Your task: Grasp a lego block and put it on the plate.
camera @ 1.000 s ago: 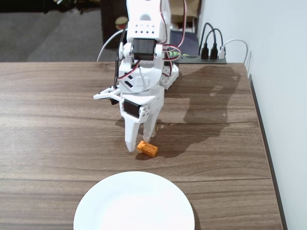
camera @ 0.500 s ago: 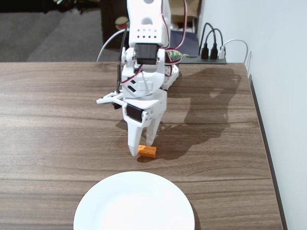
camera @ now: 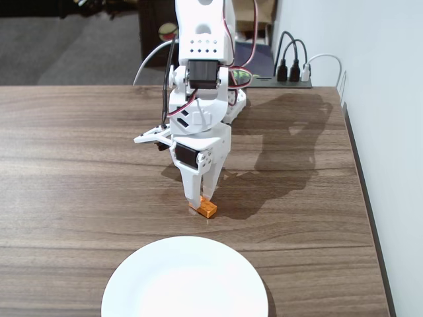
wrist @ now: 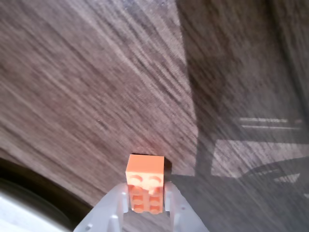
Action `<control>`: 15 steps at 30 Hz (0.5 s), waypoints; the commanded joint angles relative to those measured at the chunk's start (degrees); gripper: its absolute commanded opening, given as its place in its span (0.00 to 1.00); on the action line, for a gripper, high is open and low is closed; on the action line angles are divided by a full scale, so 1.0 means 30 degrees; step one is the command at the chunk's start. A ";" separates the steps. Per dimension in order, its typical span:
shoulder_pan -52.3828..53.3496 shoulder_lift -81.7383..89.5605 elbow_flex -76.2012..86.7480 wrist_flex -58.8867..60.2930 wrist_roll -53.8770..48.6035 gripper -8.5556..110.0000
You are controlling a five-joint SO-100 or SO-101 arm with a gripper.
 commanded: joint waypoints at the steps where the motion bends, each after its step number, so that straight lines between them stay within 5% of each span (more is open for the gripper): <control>1: -0.0088 0.0029 -0.0498 -0.0059 0.0088 0.12; 15: 0.0498 0.1670 -0.0615 0.0498 -0.0293 0.12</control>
